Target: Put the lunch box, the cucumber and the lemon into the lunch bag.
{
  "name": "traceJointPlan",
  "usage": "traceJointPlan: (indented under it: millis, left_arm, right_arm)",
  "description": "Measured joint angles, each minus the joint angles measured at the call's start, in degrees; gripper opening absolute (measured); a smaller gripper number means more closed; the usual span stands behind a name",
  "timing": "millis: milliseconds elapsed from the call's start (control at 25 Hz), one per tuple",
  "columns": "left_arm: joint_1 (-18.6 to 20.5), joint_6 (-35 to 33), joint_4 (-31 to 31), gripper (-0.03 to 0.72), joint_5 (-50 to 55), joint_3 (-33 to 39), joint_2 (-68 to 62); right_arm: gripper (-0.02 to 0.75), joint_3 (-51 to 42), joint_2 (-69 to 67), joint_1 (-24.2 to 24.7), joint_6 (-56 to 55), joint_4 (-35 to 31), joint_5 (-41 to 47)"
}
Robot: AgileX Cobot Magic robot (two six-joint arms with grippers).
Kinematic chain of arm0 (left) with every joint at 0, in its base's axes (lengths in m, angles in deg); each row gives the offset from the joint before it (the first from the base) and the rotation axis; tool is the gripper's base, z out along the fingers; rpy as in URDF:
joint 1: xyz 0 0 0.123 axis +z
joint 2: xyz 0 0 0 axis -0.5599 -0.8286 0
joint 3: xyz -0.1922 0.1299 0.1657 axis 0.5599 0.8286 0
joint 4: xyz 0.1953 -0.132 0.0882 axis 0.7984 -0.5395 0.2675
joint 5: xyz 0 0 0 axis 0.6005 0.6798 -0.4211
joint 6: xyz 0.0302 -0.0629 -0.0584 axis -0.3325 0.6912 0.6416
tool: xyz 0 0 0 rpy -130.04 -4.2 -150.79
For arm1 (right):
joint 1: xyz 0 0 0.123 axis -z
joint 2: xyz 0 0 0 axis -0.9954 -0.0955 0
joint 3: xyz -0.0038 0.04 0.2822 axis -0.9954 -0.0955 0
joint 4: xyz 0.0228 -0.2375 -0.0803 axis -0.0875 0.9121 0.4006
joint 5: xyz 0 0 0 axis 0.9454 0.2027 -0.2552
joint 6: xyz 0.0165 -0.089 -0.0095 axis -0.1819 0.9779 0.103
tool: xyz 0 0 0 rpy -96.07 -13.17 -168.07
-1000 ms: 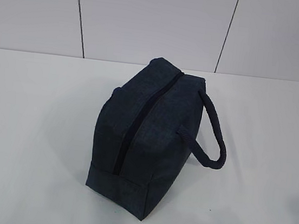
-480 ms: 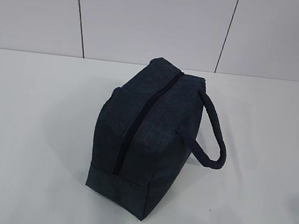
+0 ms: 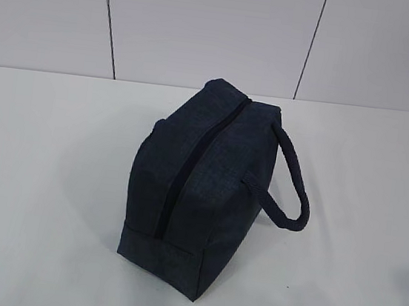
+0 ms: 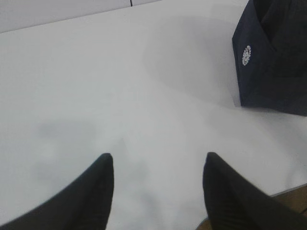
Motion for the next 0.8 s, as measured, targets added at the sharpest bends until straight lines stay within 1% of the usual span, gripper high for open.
traceJointPlan:
  millis: [800]
  left_arm:
    - [0.00, 0.00, 0.00, 0.432, 0.00, 0.00, 0.00]
  right_arm:
    - [0.559, 0.00, 0.00, 0.00, 0.00, 0.00, 0.00]
